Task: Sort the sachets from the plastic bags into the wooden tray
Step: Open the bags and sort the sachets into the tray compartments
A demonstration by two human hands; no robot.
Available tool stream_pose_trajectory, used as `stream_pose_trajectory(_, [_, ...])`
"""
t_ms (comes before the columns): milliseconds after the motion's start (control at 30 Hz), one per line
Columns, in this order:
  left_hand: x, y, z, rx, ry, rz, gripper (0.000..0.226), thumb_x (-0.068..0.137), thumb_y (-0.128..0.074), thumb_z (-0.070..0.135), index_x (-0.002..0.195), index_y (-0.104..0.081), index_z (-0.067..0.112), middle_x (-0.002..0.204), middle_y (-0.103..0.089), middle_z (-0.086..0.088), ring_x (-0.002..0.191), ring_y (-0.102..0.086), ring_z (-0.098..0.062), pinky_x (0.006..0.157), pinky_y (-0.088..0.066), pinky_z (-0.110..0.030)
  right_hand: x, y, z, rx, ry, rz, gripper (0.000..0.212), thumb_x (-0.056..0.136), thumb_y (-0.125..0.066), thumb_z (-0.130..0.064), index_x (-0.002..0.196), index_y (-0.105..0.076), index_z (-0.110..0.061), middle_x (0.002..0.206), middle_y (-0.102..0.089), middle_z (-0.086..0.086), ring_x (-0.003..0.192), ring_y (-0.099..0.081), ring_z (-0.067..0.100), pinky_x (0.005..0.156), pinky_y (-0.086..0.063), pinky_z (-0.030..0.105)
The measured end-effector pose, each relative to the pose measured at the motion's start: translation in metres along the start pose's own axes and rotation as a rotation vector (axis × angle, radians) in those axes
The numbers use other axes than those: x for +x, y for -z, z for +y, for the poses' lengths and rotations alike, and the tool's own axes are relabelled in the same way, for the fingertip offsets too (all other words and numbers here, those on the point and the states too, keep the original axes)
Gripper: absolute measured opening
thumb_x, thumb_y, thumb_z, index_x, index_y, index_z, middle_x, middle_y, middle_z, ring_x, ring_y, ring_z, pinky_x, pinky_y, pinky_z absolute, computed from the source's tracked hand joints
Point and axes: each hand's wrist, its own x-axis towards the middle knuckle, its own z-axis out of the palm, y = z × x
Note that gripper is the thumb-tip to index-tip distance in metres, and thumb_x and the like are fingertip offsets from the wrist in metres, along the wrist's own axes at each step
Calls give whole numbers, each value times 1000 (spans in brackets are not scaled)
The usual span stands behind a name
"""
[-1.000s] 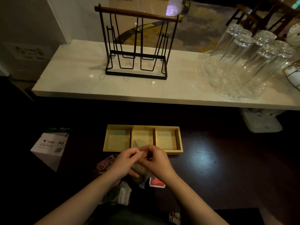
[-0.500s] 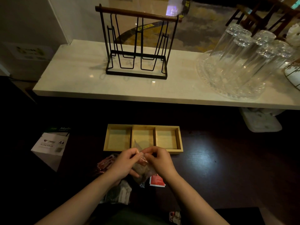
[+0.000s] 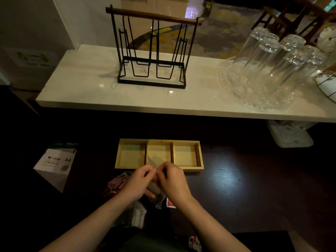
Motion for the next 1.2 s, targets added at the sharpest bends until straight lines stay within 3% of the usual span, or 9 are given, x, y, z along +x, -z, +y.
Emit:
stream_pose_trajectory(167, [-1,-2,4,145,7,32,22,97,-44,19,80,-51,7,89,-61,-16,69,-65,-22,45,-52,-24,-3,-5,0,58,-28,-2,8,92,-52,-12,87,-56,-17,85,-61,-1,78,-59,13,65,-48,21])
stream_pose_trajectory(333, [-10,14,7,351,10,97,26,90,-52,11,66,-44,13,71,-57,-7,52,-63,-14,41,-48,-21,7,25,19,-56,-96,204,5,95,-49,-14,94,-54,-16,83,-54,-8,76,-56,10,61,-46,18])
stream_pose_trajectory(467, [-20,36,25,928,-163,197,34,85,-55,25,54,-40,21,70,-47,6,61,-54,-14,51,-37,-25,8,46,29,-348,226,24,14,88,-56,-3,94,-55,-15,92,-57,-2,79,-57,15,62,-44,20])
stream_pose_trajectory(600, [-20,41,46,1083,-276,189,38,85,-51,33,51,-36,23,92,-51,9,69,-51,-8,52,-30,-23,10,63,27,-458,311,-79,21,85,-58,1,98,-59,-15,96,-59,0,80,-57,15,60,-36,11])
stream_pose_trajectory(767, [-10,34,39,941,-238,79,38,82,-56,35,51,-46,15,99,-64,1,86,-61,-15,79,-52,-42,-4,66,-1,-317,417,49,12,88,-60,-19,100,-56,-19,95,-61,-5,86,-59,14,68,-45,23])
stream_pose_trajectory(867, [-5,33,38,839,-220,68,34,83,-58,30,53,-46,17,84,-63,-4,76,-58,-18,68,-46,-36,-19,41,-21,-246,455,-102,38,87,-60,-32,121,-44,-22,108,-60,-7,92,-58,4,77,-51,20])
stream_pose_trajectory(967, [-9,31,39,777,-215,40,27,84,-58,22,58,-51,17,69,-52,4,67,-54,-14,59,-37,-28,-18,11,-15,-280,373,-132,44,90,-56,-28,129,-36,-22,113,-64,3,95,-65,19,75,-57,37])
stream_pose_trajectory(1067, [-14,37,35,425,-122,3,34,90,-55,19,56,-56,21,61,-58,3,63,-59,-15,63,-47,-31,-8,8,-15,-223,344,-45,22,90,-58,-21,112,-53,-19,100,-67,4,89,-65,20,74,-57,37])
stream_pose_trajectory(1200, [-9,53,22,45,-76,185,19,93,-50,13,76,-58,18,94,-66,-15,89,-64,-29,61,-55,-35,4,43,-37,-102,376,55,10,87,-66,-22,89,-68,-13,83,-70,-1,74,-65,8,70,-55,29])
